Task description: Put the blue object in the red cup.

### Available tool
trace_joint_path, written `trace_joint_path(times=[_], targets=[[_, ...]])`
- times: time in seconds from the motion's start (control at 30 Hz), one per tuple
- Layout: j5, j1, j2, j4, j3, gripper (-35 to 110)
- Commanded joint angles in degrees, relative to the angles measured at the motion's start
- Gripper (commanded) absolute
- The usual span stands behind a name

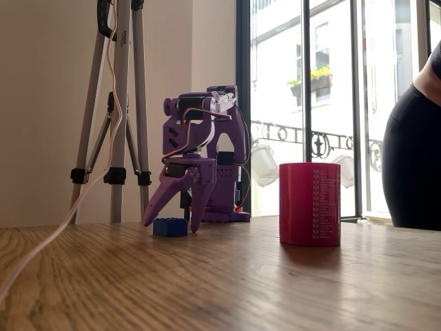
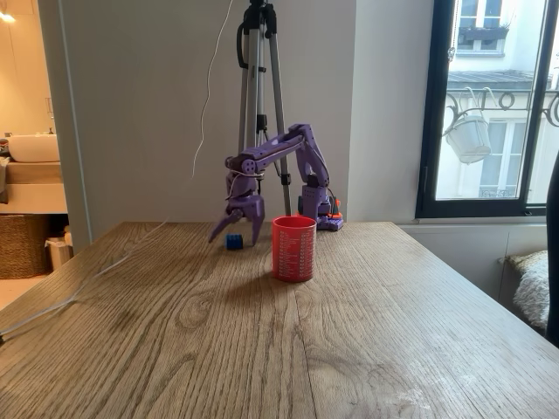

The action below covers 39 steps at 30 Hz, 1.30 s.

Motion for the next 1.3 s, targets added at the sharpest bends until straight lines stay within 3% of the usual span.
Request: trace_joint_path(times=[0.0,0.07,0.53,0.73,0.93,1.27], targets=[[-0.97,2.2,-0.26,-0.97,-2.37,32],[-1.49,2.37,-0.62,-0.97,-3.25,1],[0.18,8.44,5.01,-0.7,-11.25,1],[-7.38,9.49,16.26,-2.02,-20.48,1],[-16.0,1.76,24.7,1.76,-30.06,1],[-17.58,-21.27,31.38,11.16,-29.18,1]])
